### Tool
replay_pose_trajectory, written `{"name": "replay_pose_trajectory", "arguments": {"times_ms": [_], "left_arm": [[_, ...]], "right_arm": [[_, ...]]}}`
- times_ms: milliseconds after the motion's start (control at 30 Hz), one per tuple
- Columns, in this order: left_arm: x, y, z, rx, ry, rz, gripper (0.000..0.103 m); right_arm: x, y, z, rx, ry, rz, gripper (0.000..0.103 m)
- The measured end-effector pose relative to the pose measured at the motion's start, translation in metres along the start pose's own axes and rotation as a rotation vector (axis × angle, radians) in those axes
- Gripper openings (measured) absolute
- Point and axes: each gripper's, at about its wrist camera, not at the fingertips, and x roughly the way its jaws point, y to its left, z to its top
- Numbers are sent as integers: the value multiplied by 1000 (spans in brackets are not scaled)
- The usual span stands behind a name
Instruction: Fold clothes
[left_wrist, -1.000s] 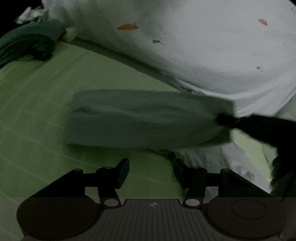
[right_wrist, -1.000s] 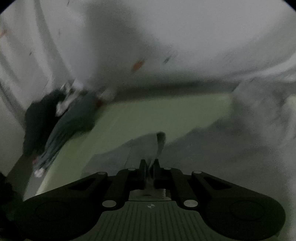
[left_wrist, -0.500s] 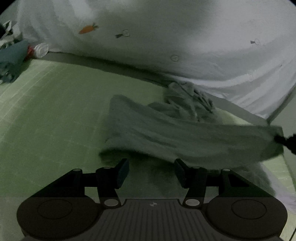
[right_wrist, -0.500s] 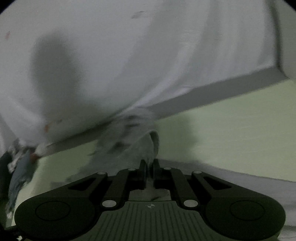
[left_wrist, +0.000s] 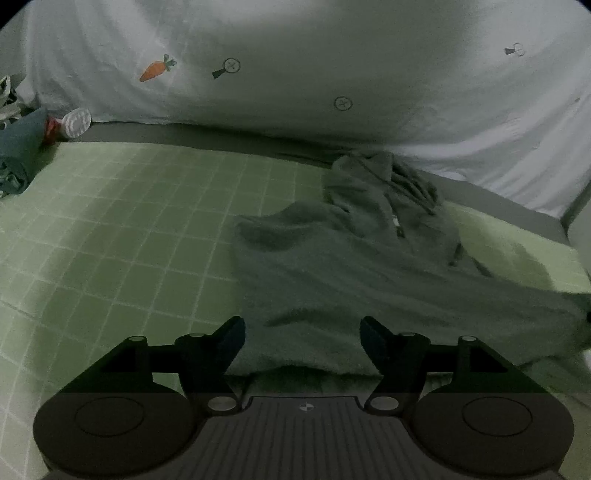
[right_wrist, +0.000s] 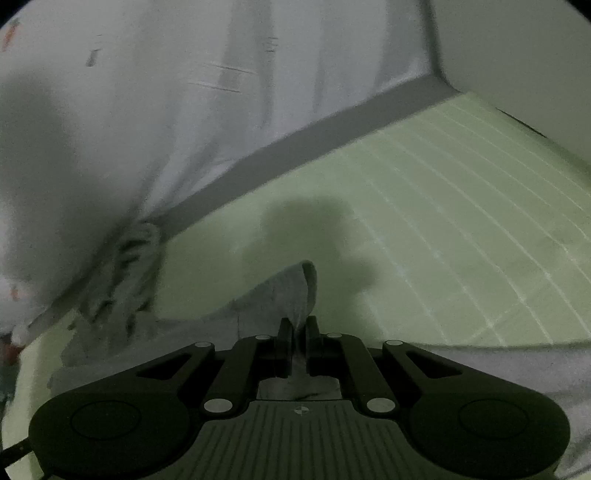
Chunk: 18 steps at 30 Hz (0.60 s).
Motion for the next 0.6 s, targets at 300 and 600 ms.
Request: {"name": "replay_pose_trajectory", "arguments": {"times_ms": [300,600], "left_arm": [[25,-13,-13,68,62,24,76],[41,-52,-2,141,52,-77,77]], "right_arm": [[18,-17,-22,204,-5,-12,84],[29,14,-46,70,-40,-102,88]]}}
